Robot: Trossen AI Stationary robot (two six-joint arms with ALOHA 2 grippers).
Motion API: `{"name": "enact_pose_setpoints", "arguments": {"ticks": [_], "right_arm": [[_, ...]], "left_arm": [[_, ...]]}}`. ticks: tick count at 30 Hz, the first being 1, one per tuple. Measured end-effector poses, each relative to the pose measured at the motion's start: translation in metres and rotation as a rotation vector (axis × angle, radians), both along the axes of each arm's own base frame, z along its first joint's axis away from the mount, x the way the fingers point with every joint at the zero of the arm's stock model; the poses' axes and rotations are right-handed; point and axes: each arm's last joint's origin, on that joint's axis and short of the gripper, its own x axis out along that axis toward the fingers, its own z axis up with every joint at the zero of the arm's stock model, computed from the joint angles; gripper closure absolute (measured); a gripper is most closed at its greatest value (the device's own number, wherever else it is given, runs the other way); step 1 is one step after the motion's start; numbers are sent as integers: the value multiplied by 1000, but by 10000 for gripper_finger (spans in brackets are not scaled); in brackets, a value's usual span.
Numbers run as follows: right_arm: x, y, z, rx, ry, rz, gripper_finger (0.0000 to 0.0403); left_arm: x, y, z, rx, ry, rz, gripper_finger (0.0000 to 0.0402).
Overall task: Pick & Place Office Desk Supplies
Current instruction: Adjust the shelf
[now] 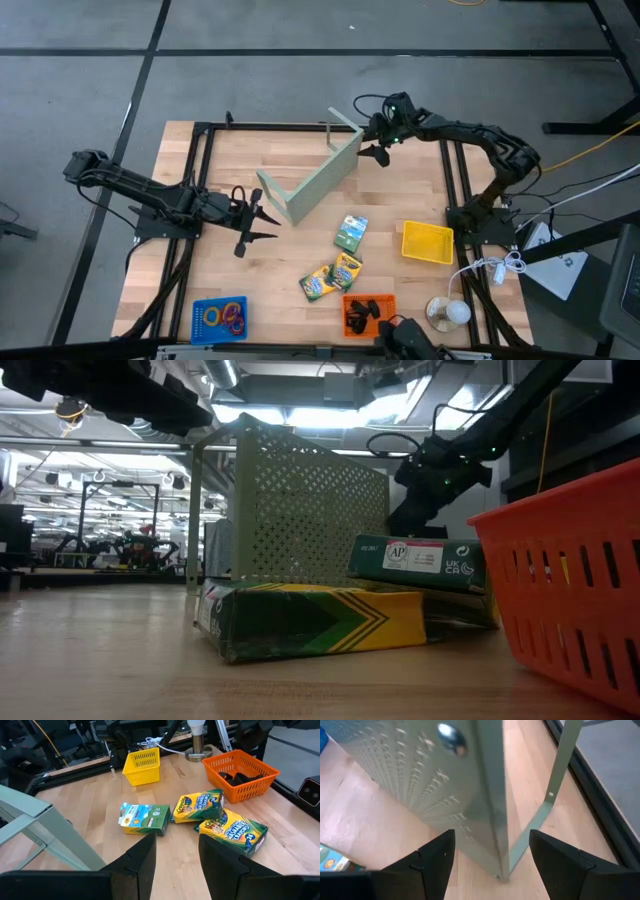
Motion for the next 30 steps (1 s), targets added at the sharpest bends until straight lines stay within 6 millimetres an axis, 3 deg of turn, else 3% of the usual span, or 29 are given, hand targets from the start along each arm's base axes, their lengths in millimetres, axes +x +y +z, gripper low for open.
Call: {"name": "enact_pose_setpoints", "arguments": {"ticks": [10,20,30], "right_arm": [[6,-1,-1,57,-114,102,147],[11,5,-1,75,-112,119,149],[14,8,-2,85,-92,103,194]], "left_arm": [[0,0,0,0,0,0,256],[0,0,0,1,-1,-1,256],[0,0,0,6,-2,-5,256]]}}
